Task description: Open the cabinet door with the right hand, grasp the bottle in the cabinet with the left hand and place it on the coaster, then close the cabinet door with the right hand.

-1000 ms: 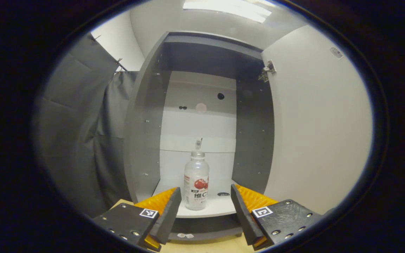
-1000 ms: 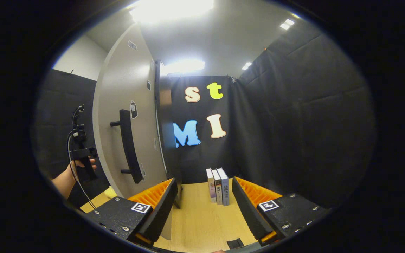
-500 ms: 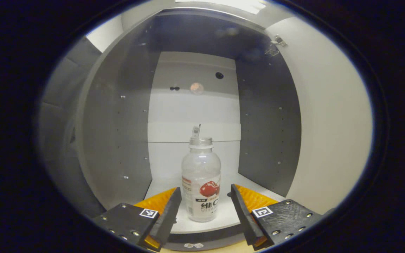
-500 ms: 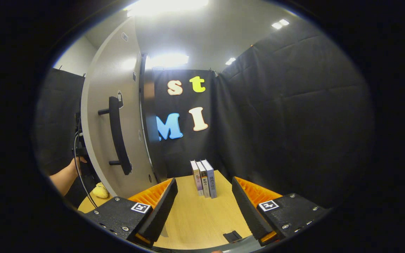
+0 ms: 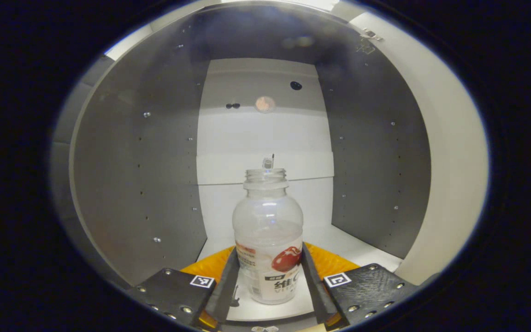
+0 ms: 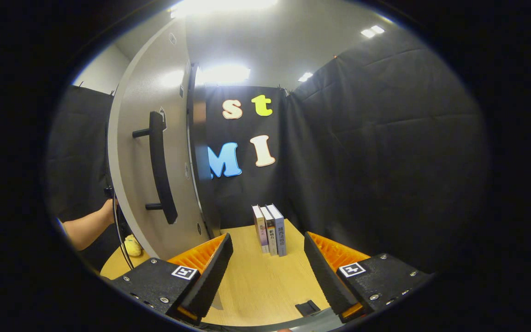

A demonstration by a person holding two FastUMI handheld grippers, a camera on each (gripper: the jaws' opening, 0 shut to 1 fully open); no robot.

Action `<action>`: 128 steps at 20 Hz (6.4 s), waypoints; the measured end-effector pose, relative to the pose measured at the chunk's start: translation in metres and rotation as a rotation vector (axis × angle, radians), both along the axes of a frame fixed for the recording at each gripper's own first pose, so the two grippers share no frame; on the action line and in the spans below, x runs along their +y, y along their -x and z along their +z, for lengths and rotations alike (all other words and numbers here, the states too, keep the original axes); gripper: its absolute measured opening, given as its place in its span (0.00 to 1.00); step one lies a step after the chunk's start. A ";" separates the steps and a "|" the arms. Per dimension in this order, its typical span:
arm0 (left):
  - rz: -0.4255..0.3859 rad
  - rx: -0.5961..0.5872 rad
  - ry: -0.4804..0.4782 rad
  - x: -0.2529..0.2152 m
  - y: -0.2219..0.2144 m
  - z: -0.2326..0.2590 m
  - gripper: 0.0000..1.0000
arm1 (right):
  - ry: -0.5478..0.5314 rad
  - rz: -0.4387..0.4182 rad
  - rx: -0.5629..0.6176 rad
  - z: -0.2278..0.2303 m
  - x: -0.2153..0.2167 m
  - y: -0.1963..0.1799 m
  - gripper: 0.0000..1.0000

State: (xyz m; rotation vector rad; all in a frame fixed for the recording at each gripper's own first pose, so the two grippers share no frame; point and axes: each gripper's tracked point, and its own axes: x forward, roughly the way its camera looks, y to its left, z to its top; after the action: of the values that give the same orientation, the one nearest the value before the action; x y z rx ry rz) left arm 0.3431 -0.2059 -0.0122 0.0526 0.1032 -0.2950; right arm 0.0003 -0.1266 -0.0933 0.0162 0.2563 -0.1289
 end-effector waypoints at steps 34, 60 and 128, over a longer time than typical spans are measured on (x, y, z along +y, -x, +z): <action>0.189 -0.143 0.026 0.123 0.313 -0.026 0.71 | -0.091 0.231 0.008 -0.009 0.030 -0.004 0.96; 0.332 0.134 -0.004 0.133 0.412 -0.278 0.72 | 0.007 0.242 0.187 -0.051 0.019 -0.006 0.96; 0.389 -0.025 0.021 0.401 0.419 -0.045 0.85 | 0.105 0.172 -0.125 0.117 0.258 -0.019 0.93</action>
State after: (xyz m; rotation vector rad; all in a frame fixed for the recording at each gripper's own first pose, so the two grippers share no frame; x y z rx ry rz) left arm -0.0762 0.1955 -0.0572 0.0150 0.0831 0.0932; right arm 0.0191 0.1311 0.0241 -0.1013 0.1247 0.0303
